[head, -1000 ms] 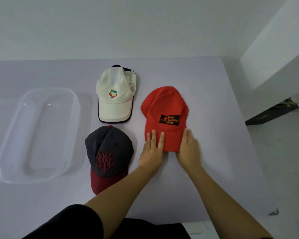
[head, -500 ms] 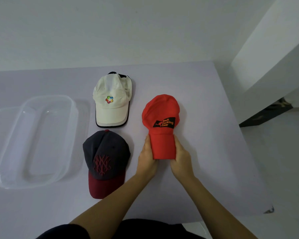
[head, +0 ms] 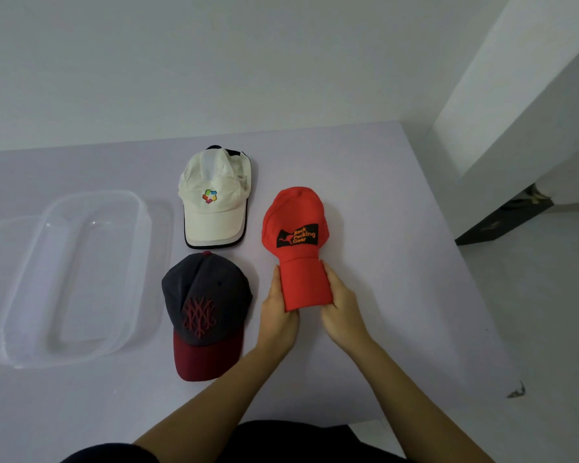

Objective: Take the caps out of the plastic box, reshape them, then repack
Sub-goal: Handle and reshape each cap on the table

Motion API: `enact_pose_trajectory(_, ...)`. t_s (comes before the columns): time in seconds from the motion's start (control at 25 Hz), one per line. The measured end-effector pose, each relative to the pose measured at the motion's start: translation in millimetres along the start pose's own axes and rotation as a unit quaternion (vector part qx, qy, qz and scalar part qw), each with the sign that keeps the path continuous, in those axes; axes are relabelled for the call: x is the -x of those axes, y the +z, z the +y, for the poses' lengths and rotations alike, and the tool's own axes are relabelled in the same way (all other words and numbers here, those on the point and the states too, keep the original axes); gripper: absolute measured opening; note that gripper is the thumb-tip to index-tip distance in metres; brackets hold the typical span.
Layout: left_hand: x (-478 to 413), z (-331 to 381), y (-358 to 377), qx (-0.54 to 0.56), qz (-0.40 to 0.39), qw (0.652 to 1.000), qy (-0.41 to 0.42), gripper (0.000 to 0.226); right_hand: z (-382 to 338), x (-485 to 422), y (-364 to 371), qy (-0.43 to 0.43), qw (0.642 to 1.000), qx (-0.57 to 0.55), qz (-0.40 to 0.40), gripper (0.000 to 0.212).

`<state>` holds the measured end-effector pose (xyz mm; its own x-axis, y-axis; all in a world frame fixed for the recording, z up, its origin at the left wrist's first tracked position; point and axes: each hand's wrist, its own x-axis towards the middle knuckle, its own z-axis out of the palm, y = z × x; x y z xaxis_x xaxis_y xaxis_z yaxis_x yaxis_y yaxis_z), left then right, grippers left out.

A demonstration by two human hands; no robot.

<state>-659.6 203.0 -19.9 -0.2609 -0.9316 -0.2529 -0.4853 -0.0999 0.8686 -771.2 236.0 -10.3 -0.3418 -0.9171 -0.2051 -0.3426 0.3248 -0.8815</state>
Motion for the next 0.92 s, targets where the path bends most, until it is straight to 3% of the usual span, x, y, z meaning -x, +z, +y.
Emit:
enact_pose_trajectory(0.12, -7, -4, -13, -0.060, -0.012, 0.998, -0.001, 0.058, 3, -6, -9, -0.028, 0.998, 0.058, -0.023, 0.057)
enact_pose_trajectory(0.28, -7, -10, -16, -0.106, -0.010, 0.994, 0.031, 0.067, 1, 4, 2, -0.010, 1.000, 0.022, -0.011, 0.064)
enact_pose_trajectory(0.48, -2, -24, -25, -0.209, -0.035, 0.975, 0.063, 0.072, 3, 18, -10, 0.052, 0.991, -0.020, -0.118, 0.094)
enact_pose_trajectory(0.52, 1, -22, -25, -0.217, -0.030, 0.973, 0.075, 0.072, 6, 20, -10, 0.044, 0.992, 0.024, -0.114, 0.098)
enact_pose_trajectory(0.6, 5, -18, -25, -0.239, -0.026, 0.964, 0.109, 0.073, 15, 22, -6, -0.021, 0.982, 0.182, -0.051, 0.095)
enact_pose_trajectory(0.68, 10, -18, -21, -0.244, -0.021, 0.960, 0.139, 0.072, 18, 23, -1, -0.046, 0.974, 0.218, 0.029, 0.079)
enact_pose_trajectory(0.92, 17, -9, -14, -0.146, 0.010, 0.969, 0.197, 0.069, -2, 47, 16, -0.041, 0.994, -0.006, 0.104, 0.060)
